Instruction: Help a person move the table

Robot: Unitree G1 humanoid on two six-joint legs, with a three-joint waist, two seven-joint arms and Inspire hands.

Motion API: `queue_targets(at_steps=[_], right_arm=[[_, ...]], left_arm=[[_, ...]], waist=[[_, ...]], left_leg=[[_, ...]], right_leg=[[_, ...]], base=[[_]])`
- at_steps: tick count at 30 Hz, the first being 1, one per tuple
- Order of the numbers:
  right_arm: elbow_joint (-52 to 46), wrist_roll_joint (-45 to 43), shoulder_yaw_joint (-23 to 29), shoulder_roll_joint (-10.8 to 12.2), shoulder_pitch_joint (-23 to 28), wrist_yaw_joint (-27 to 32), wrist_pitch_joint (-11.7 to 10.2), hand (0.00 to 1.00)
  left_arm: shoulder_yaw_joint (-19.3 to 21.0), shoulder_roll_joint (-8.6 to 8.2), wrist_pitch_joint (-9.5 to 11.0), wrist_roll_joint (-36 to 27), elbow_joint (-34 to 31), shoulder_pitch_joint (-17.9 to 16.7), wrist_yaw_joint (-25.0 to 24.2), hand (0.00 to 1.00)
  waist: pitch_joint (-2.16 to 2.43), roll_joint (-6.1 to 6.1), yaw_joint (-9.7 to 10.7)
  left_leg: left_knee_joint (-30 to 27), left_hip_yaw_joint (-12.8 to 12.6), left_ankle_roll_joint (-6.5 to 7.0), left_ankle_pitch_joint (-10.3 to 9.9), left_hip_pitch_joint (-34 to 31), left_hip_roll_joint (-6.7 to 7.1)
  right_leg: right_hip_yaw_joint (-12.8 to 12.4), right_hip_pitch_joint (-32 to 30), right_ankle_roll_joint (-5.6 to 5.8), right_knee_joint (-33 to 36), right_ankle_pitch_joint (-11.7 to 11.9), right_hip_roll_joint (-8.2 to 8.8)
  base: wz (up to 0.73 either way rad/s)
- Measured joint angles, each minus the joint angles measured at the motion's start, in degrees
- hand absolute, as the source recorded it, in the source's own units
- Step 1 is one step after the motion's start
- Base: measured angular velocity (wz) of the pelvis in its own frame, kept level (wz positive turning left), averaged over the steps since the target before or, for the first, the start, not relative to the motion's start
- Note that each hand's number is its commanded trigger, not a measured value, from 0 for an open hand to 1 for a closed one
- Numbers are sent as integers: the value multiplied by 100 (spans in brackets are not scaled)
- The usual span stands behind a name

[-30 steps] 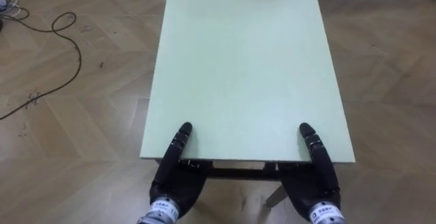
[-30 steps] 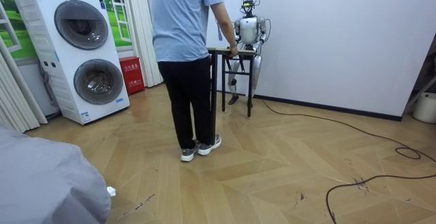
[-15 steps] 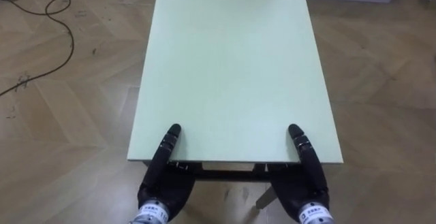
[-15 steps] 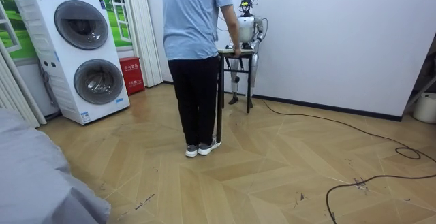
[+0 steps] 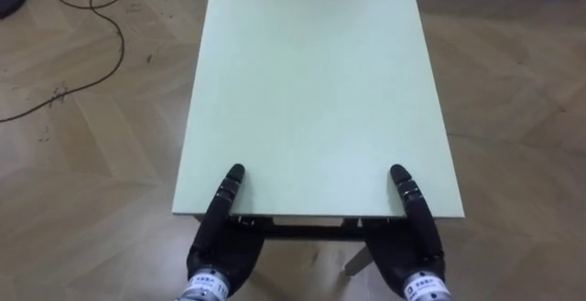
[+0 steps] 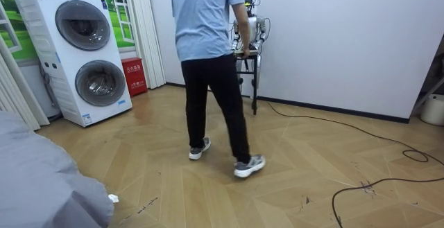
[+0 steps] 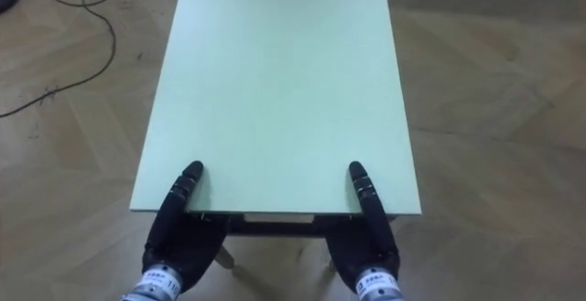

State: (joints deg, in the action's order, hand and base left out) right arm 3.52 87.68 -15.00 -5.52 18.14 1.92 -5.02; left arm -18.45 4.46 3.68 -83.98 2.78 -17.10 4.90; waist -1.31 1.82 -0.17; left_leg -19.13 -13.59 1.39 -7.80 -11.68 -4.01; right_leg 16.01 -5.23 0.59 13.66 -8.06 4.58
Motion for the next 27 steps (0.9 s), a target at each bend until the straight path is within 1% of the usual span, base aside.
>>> queue_targets(at_steps=[1,2,3,4,5,6,7,8,9,11,13,14,17,19,20,21,22,23,24,25,27], right_arm=[[-33,-7,-4,-48,4,1,-1,100],[-91,-23,6,-174,-7,10,-1,100],[-95,-31,0,-193,-20,14,0,100],[-109,-39,-1,-244,-20,13,-15,100],[-151,-39,7,-299,-45,14,-23,100],[-164,-40,20,-296,-49,24,-23,100],[-229,-38,48,-304,-48,83,-18,100],[-314,-35,48,-312,-51,134,-21,100],[-354,-36,42,-329,-56,166,-21,100],[-371,-32,32,-328,-82,179,-21,100],[-371,-46,21,-333,-136,179,-20,100],[-371,-51,20,-339,-155,178,-20,100],[-371,-66,21,-321,-183,178,10,100],[-369,-50,28,-309,-183,196,13,100],[-371,-55,-4,-305,-193,221,23,100],[-371,-80,-16,-276,-194,222,23,100],[-371,-184,-37,-185,-194,222,19,100],[-370,-290,-34,-110,-192,227,8,100],[-369,-295,-34,-103,-191,227,6,100],[-368,-295,-22,-104,-191,227,8,100],[-369,-299,-5,-123,-186,230,7,100]], left_arm=[[-23,26,-5,-81,5,-1,0,100],[-32,-60,0,-85,4,-47,0,100],[-33,-118,13,-87,2,-102,-7,100],[-54,-185,12,-99,4,-156,-17,100],[-74,-190,11,-108,0,-129,-18,100],[-80,-184,15,-105,-17,-113,-18,100],[-96,-180,50,-86,-64,-88,-13,100],[-97,-176,73,-93,-64,-19,15,100],[-95,-174,81,-98,-71,-11,15,100],[-102,-170,140,-86,-118,-12,13,100],[-100,-164,168,-86,-133,-12,1,100],[-100,-167,172,-86,-146,-12,-2,100],[-87,-148,198,-89,-165,-12,-5,100],[-135,-179,238,-89,-238,-81,-2,100],[-124,-170,289,-88,-237,-77,11,100],[-100,-146,291,-88,-238,-74,11,100],[-54,-110,296,-79,-238,-63,7,100],[-25,-98,295,-69,-238,-63,-10,100],[-24,-99,295,-68,-238,-63,-11,100],[-28,-103,289,-68,-238,-62,-11,100],[-45,-102,280,-71,-238,-58,-11,100]], waist=[[11,-7,30],[4,58,38],[7,105,33],[17,206,55],[4,252,180],[4,248,248],[9,224,384],[7,227,424],[9,232,411],[5,242,234],[5,242,186],[5,240,157],[6,231,138],[-6,212,93],[-22,182,44],[-28,162,13],[-47,117,-46],[-67,80,-44],[-66,56,-44],[-63,31,-43],[-68,5,51]], left_leg=[[162,71,-178,126,49,69],[-298,-108,-102,-77,29,-40],[-573,-250,-54,-258,71,-142],[-867,-486,-114,-534,163,-305],[-736,-543,-115,-608,168,-335],[-610,-520,-108,-606,185,-299],[-365,-350,11,-533,215,-160],[-157,-283,86,-414,238,-45],[-85,-267,91,-372,243,-20],[34,-214,75,-303,250,16],[83,-145,75,-265,230,77],[124,-105,83,-251,229,84],[182,-32,115,-230,241,171],[224,-21,139,-216,306,224],[274,-16,162,-202,344,257],[276,-17,164,-201,340,264],[273,-19,170,-198,315,276],[281,16,182,-193,302,303],[291,37,197,-188,299,325],[288,114,226,-184,276,370],[225,303,283,-178,173,449]], right_leg=[[199,15,-53,-134,-19,101],[740,83,-32,-195,51,242],[933,133,-45,-206,105,271],[1167,226,-33,-157,89,250],[1347,217,-11,81,-17,256],[1385,201,7,173,-76,272],[1374,192,37,258,-174,285],[1336,180,48,222,-208,302],[1341,176,48,207,-208,310],[1397,189,41,213,-202,324],[1398,197,43,195,-204,322],[1397,208,53,191,-210,326],[1380,245,114,199,-247,385],[1310,285,146,259,-264,442],[1203,272,163,330,-274,475],[1176,257,164,342,-275,481],[1168,225,165,371,-275,500],[1184,221,165,412,-275,530],[1180,223,167,419,-275,546],[1165,226,184,442,-270,572],[1136,224,216,525,-289,625]], base=[[34],[23],[22],[60],[84],[111],[104],[88],[46],[18],[24],[31],[25],[21],[9],[0],[7],[12],[27],[40],[60]])
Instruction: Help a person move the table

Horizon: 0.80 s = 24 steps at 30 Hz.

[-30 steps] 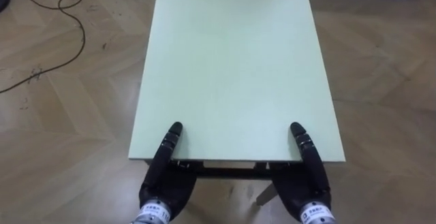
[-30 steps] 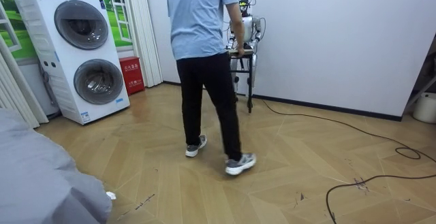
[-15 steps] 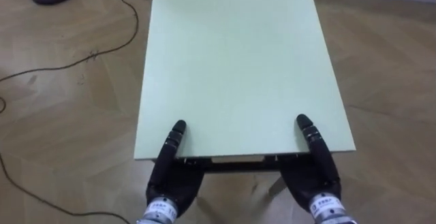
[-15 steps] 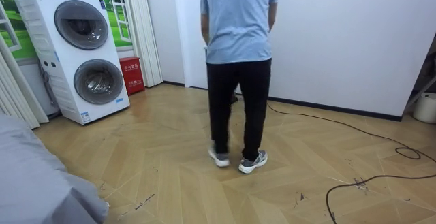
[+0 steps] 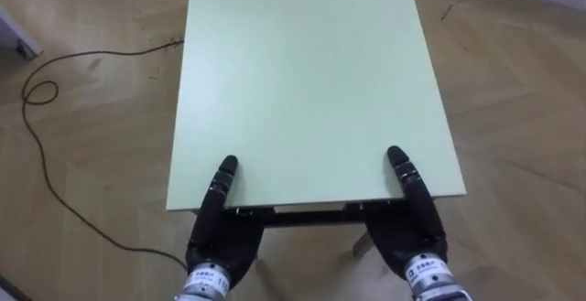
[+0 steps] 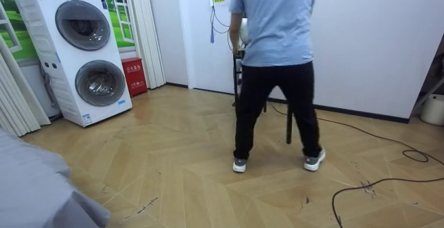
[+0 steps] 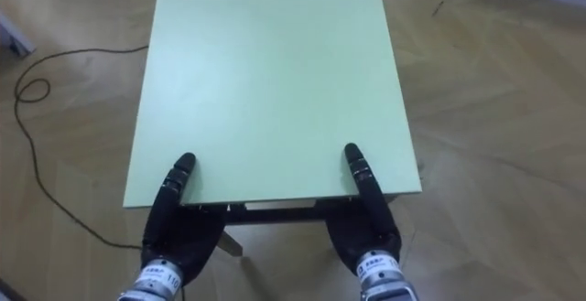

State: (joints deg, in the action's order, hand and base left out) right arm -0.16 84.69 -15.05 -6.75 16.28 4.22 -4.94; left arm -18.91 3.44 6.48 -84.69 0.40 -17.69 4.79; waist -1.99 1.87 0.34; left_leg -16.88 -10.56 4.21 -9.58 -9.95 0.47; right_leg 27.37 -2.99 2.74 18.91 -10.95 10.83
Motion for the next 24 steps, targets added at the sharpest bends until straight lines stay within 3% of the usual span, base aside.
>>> queue_targets(at_steps=[1,3,5,8,11,18,20,21,22,24], right_arm=[[-3,-1,2,-6,-5,0,-1,100],[-12,2,23,-14,-4,0,-1,100],[-12,-2,30,-18,-4,0,-1,100],[-12,-7,32,25,-10,0,-1,100],[-12,-16,21,58,-46,0,15,100],[-12,-20,29,54,-73,-1,69,100],[-12,-51,33,57,-62,-14,80,100],[-1,-61,47,50,-51,-14,89,100],[10,-60,55,37,-34,-14,97,100],[32,-48,51,41,-32,-17,120,100]], left_arm=[[-8,7,2,-5,0,6,0,100],[-32,-20,9,-12,0,10,4,100],[-43,-18,14,-5,0,17,6,100],[-26,-20,37,18,-2,32,5,100],[33,12,18,18,-40,34,1,100],[70,14,2,42,-64,36,1,100],[75,20,-6,38,-66,30,2,100],[78,-2,-34,37,-57,2,6,100],[78,-19,-60,37,-59,-42,9,100],[94,-22,-101,33,-73,-72,9,100]], waist=[[4,-8,99],[11,-56,154],[9,-62,178],[12,-72,129],[16,-79,-42],[18,-76,-224],[19,-73,-233],[18,-57,-212],[36,-32,-197],[40,-26,-190]], left_leg=[[-26,152,40,21,-64,66],[-42,438,91,40,-76,220],[-75,644,112,47,-83,321],[-118,943,120,52,-78,415],[-111,1053,119,52,-59,464],[-132,1380,104,60,-42,489],[-164,1626,76,65,-44,511],[-197,1714,51,67,-35,564],[-197,1710,44,70,-33,569],[-184,1441,39,77,-48,553]], right_leg=[[-114,11,18,3,-4,10],[-629,76,122,10,-64,11],[-824,187,160,-36,-88,1],[-887,360,169,-171,-93,-38],[-1257,540,171,-447,-91,-127],[-1508,691,178,-484,-97,-241],[-1920,634,125,-894,-158,-513],[-1861,551,-33,-976,-146,-602],[-1771,569,-23,-897,-127,-596],[-1558,667,-28,-873,-128,-622]], base=[[79],[80],[63],[63],[34],[32],[50],[54],[51],[54]])
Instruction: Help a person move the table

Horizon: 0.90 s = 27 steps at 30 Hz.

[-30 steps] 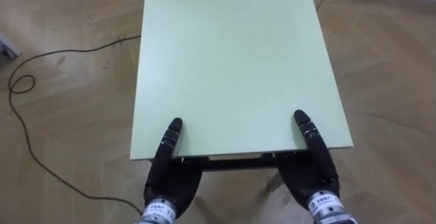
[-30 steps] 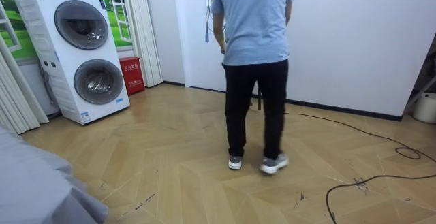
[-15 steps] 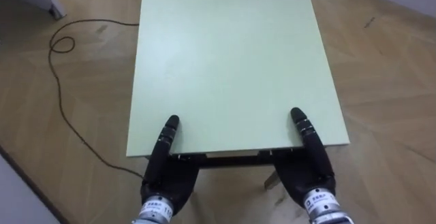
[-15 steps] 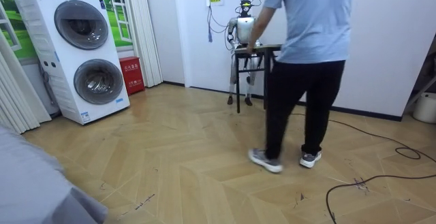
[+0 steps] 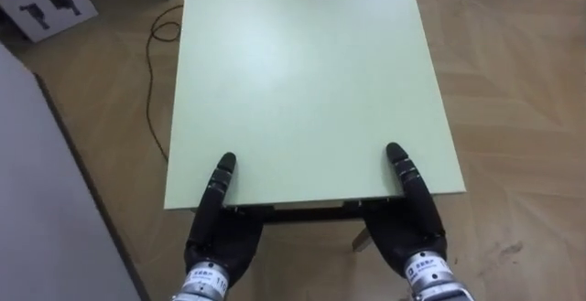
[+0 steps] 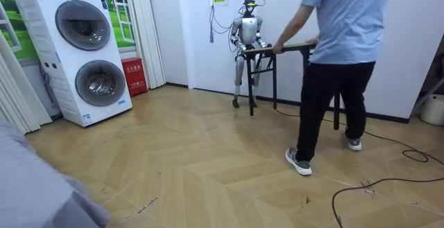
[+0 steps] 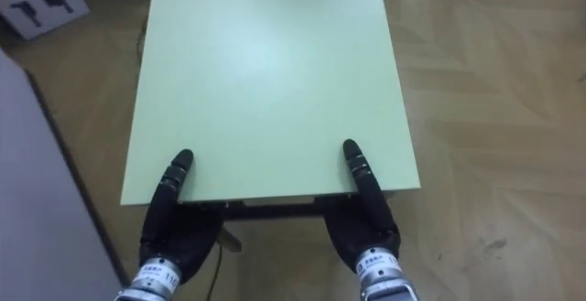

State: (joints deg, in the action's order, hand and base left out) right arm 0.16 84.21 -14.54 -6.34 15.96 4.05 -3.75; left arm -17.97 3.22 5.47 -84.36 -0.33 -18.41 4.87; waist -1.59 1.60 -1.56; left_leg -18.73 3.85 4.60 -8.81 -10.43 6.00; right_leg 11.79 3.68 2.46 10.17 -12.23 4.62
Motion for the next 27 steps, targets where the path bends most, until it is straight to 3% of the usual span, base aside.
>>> queue_targets(at_steps=[2,3,4,6,7,8,9,10,11,12,13,14,15,16,17,20,24,27], right_arm=[[39,4,-9,4,0,-9,0,100],[45,14,-9,-5,2,-9,1,100],[67,19,-6,-12,5,-9,1,100],[73,-6,1,-11,2,-8,0,100],[71,-13,8,-39,-22,-8,0,100],[62,-7,14,-90,-78,-10,6,100],[77,-9,11,-75,-112,-10,7,100],[81,-7,9,-79,-115,-8,-1,100],[80,20,15,-80,-126,-8,-1,100],[80,72,25,-75,-90,-8,9,100],[80,86,30,-60,-59,-8,14,100],[79,67,38,-22,-34,-6,41,100],[79,37,40,35,-47,4,57,100],[69,-7,33,68,-73,6,64,100],[69,6,32,5,-66,8,54,100],[70,51,20,-20,-153,12,51,100],[95,16,9,-11,-156,12,60,100],[100,-42,5,9,-156,46,61,100]], left_arm=[[-12,65,-36,-96,2,2,0,100],[-30,80,-47,-105,3,1,1,100],[-80,70,-57,-102,29,-3,2,100],[-77,70,-58,-101,56,7,3,100],[-51,41,-72,-102,58,1,3,100],[29,-48,-92,-84,54,-1,-4,100],[47,-101,-97,-77,54,-11,-5,100],[42,-138,-112,-95,54,-29,-5,100],[41,-139,-120,-96,54,-13,-5,100],[22,-106,-128,-85,55,-11,-5,100],[-4,-99,-133,-82,55,-11,-4,100],[-19,-47,-127,-46,55,12,-2,100],[2,-21,-107,-45,55,39,-2,100],[25,6,-87,-46,64,78,1,100],[6,-19,-93,-48,95,88,4,100],[6,-64,-18,3,95,98,4,100],[6,-58,1,-5,121,83,4,100],[33,-82,5,-10,172,82,4,100]], waist=[[0,-4,103],[0,-3,114],[-2,2,107],[9,-5,113],[29,-24,132],[30,-23,153],[28,29,150],[48,113,181],[39,179,328],[37,206,478],[35,206,533],[30,200,577],[27,179,564],[22,176,553],[15,236,561],[20,261,422],[16,251,406],[15,236,269]], left_leg=[[28,-871,59,34,3,-261],[20,-868,68,40,10,-276],[0,-667,67,43,18,-270],[108,-358,15,141,15,-162],[483,-340,-114,371,90,-15],[405,-843,-265,336,61,-142],[149,-1241,-243,141,58,-290],[-192,-1757,-237,-154,143,-577],[-178,-1872,-243,-245,205,-717],[20,-1932,-181,-213,288,-750],[147,-1891,-121,-184,365,-753],[238,-1688,-57,-196,421,-754],[238,-1650,-40,-207,401,-734],[213,-1623,-21,-220,345,-678],[210,-1571,-11,-232,346,-661],[312,-1609,-12,-230,314,-635],[317,-1610,-8,-231,325,-613],[320,-1612,33,-257,333,-573]], right_leg=[[174,62,-5,154,-3,-62],[187,41,-11,207,-7,-83],[169,7,-88,296,-51,-129],[-63,-34,-322,14,-9,-329],[179,-94,-404,-78,56,-256],[566,-93,-407,-162,95,-82],[751,-86,-407,-143,95,-78],[1056,-52,-407,-33,95,-99],[1335,-90,-406,212,94,-121],[1329,-181,-387,571,78,-126],[1250,-280,-360,810,59,-117],[864,-508,-236,892,-48,-158],[687,-619,-228,700,-46,-179],[459,-930,-240,340,180,-97],[432,-1113,-291,470,449,-39],[581,-1144,-298,562,444,44],[598,-1079,-284,558,435,83],[646,-1059,-234,569,405,140]], base=[[79],[71],[68],[70],[65],[57],[51],[73],[112],[110],[87],[43],[34],[28],[25],[6],[20],[9]])
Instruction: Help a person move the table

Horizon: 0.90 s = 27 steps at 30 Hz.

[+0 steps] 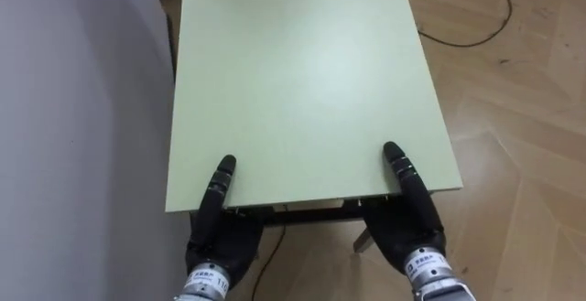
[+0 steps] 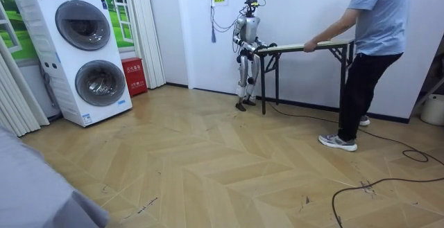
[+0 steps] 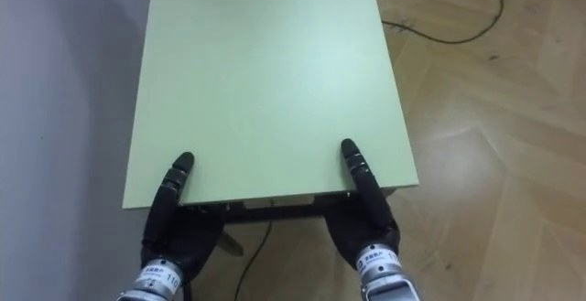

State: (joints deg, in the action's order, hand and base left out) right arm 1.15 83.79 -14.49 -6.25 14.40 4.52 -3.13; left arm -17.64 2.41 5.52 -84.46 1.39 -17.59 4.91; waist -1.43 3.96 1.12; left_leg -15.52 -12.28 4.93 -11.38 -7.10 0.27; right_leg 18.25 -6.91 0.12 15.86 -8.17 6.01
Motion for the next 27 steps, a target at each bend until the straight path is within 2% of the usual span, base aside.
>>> queue_targets(at_steps=[2,4,5,6,8,10,12,13,16,19,21,22,24,25,26,27], right_arm=[[0,7,-3,-4,4,0,2,100],[-1,-10,-4,2,23,4,6,100],[0,-48,2,28,51,4,2,100],[0,-47,4,36,66,4,1,100],[0,-47,1,83,149,3,-1,100],[0,-47,1,102,147,3,-1,100],[6,-35,4,106,143,3,-1,100],[28,-15,3,106,151,3,1,100],[41,-39,4,150,210,3,24,100],[47,-51,7,137,215,3,22,100],[51,-46,5,139,268,2,22,100],[53,-44,4,141,297,2,26,100],[74,-45,5,142,330,-8,46,100],[75,-62,6,141,329,-10,74,100],[76,-79,4,135,330,-11,73,100],[91,-66,-3,95,329,-11,71,100]], left_arm=[[-4,4,-6,0,1,-3,0,100],[-21,25,8,2,1,-3,0,100],[-32,28,30,12,6,-3,0,100],[-46,25,41,14,10,-3,0,100],[-81,41,81,21,32,-6,0,100],[-76,57,83,20,32,-1,-1,100],[-60,65,62,20,32,-2,0,100],[-60,100,45,20,43,-5,0,100],[-25,98,-18,20,53,-56,0,100],[34,91,-51,69,53,-80,3,100],[66,99,-108,82,53,-111,3,100],[75,125,-148,81,53,-129,8,100],[80,149,-178,81,53,-167,12,100],[84,152,-178,81,53,-178,12,100],[94,124,-182,84,75,-196,12,100],[101,104,-217,98,107,-208,12,100]], waist=[[-8,-29,-18],[-3,-44,1],[-5,-84,32],[-13,-99,36],[-21,-194,64],[-24,-255,64],[-26,-284,37],[-42,-312,8],[-44,-367,7],[-43,-366,5],[-42,-363,7],[-43,-360,7],[-45,-358,7],[-45,-358,1],[-32,-325,4],[-34,-287,42]], left_leg=[[1,-10,4,-2,-22,60],[-4,5,10,0,-19,91],[-6,57,36,15,4,150],[-7,96,42,17,33,175],[-12,351,52,23,137,321],[-9,378,52,23,133,381],[-5,381,52,23,148,382],[16,439,52,23,214,369],[19,634,51,22,266,359],[55,629,49,22,263,331],[82,711,48,23,299,291],[82,846,48,23,322,271],[80,1170,47,22,348,252],[77,1375,24,10,339,255],[80,1395,-69,-42,334,239],[84,1289,-105,-55,338,209]], right_leg=[[21,-10,108,132,-69,99],[-42,1,167,259,-107,150],[-116,36,280,368,-191,200],[-136,51,323,437,-224,213],[-425,127,356,482,-386,271],[-533,228,381,414,-440,291],[-544,324,382,369,-440,278],[-551,368,382,366,-440,253],[-742,480,358,27,-413,145],[-735,630,343,-122,-390,79],[-730,600,343,-88,-392,32],[-747,597,338,-41,-398,-6],[-785,582,287,-56,-426,-70],[-942,562,196,-373,-372,-176],[-840,627,80,-508,-288,-186],[-833,698,62,-519,-270,-195]], base=[[36],[52],[59],[55],[51],[34],[17],[11],[11],[10],[9],[8],[3],[-3],[5],[15]])
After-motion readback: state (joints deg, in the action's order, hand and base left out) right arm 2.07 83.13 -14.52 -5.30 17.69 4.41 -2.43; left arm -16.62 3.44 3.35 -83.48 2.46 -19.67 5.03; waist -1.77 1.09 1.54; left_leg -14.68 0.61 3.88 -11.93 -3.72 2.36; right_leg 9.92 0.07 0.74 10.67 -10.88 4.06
